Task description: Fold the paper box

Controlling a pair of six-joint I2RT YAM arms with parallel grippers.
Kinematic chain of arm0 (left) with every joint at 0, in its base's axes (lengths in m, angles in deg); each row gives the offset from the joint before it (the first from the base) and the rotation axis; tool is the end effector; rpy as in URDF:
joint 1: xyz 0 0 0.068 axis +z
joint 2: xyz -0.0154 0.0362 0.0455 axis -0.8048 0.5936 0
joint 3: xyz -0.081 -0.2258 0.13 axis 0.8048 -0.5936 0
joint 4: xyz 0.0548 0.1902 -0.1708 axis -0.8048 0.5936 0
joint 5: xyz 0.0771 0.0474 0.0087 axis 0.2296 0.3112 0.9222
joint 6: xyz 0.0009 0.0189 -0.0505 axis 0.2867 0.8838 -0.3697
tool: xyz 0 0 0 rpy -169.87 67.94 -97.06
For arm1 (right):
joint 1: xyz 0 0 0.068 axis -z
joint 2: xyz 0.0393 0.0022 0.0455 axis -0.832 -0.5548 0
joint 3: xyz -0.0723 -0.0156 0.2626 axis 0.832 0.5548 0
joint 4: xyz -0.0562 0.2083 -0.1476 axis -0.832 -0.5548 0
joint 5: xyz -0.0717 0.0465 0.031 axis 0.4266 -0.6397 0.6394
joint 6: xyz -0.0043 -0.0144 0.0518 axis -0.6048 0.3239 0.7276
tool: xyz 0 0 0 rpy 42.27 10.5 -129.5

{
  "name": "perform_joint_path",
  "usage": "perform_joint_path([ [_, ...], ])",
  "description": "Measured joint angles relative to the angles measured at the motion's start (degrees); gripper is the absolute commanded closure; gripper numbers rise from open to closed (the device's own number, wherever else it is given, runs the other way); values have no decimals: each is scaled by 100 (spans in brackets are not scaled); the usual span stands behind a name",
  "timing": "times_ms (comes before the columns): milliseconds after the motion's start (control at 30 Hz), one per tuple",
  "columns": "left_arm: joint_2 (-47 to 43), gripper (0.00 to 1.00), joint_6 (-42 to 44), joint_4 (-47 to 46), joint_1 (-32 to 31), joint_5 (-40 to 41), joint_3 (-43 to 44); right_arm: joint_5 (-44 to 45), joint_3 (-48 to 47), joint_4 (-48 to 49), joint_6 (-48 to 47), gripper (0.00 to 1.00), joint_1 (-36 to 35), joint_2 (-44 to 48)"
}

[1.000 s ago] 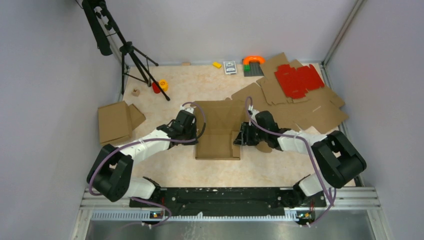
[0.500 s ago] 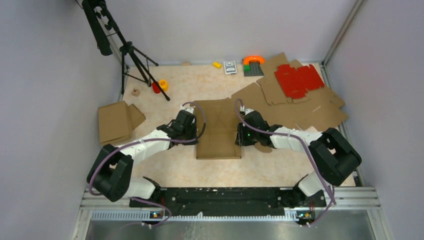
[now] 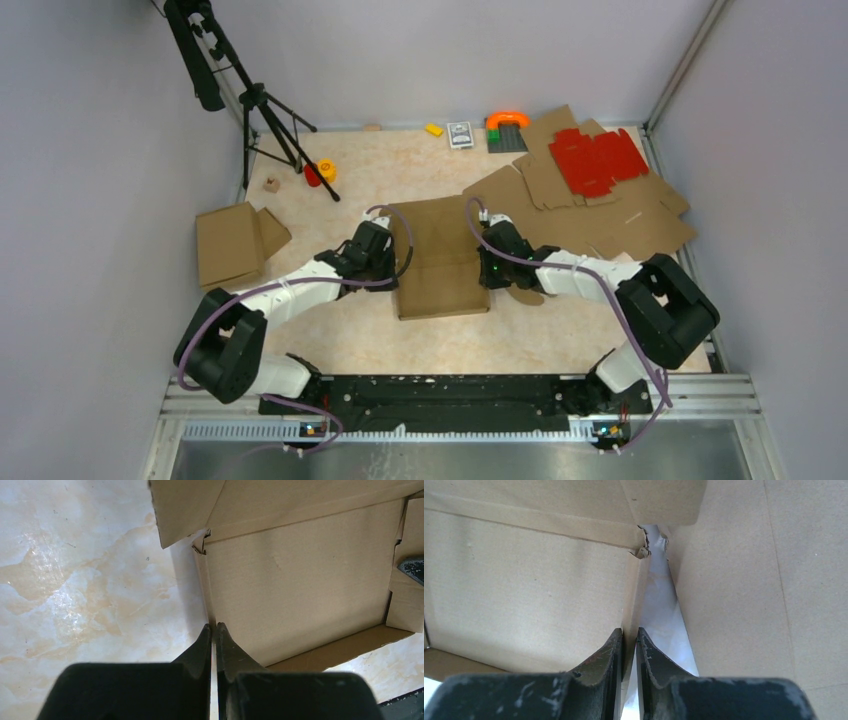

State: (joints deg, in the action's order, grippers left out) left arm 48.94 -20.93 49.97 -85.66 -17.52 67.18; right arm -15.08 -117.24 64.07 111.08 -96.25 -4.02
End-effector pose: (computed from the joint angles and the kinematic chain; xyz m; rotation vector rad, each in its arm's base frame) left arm 0.2206 -0.1386 0.1788 0.0040 2.5842 -0.4474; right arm 0.2266 0.1867 0.1602 -0.2596 2.5252 0.3984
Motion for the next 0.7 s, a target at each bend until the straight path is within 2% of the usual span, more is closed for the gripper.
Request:
perform_joint_path([
  [67,2,100,-7,-7,0,0,-2,136,-76,-83,-20,100,-61,-48],
  [167,2,100,-28,-9,0,0,-2,389,-184,-197,-61,94,-188,-98],
  [467,-7,100,-155,-155,-35,-59,-70,1305,-608,-590,-188,96,-566,-402],
  [700,-105,100,-293,-260,-85,83,-186,1917,-999,-898,-192,84,-717,-750],
])
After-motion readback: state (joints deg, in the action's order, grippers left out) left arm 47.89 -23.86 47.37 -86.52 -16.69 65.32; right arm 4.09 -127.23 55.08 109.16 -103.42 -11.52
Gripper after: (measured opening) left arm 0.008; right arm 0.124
